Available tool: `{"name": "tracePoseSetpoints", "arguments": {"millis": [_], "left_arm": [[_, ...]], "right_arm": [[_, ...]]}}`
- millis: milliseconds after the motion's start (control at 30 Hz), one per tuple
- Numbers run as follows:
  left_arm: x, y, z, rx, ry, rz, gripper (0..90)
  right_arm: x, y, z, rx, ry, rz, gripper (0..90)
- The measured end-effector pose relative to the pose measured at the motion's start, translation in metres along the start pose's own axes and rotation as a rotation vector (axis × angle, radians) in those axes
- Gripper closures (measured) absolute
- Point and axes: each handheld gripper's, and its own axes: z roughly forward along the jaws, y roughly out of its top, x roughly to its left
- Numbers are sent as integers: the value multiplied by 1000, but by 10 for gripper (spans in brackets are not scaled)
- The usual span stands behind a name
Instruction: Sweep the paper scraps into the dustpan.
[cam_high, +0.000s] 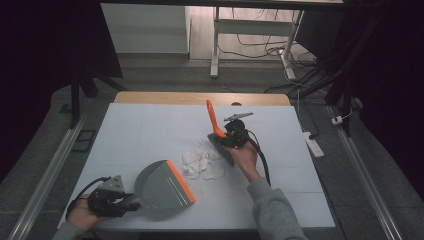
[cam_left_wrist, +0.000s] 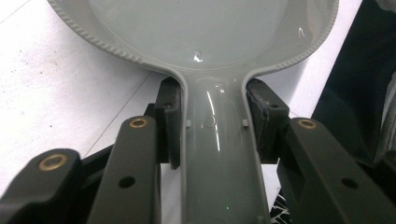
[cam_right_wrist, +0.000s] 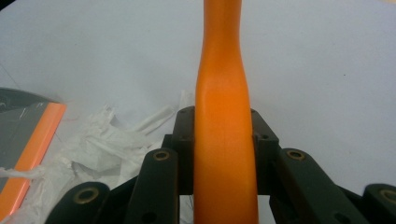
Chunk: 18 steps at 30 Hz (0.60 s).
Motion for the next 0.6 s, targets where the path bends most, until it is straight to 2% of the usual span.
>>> {"name": "tracePoseSetpoints", "arguments": {"millis": [233, 600], "left_arm": [[0, 1, 1, -3, 4, -8, 612], [0, 4, 4, -4, 12, -19, 612]], "right_arm": [[7, 0, 10, 31, 25, -16, 708], [37, -1, 20, 54, 99, -70, 708]]}}
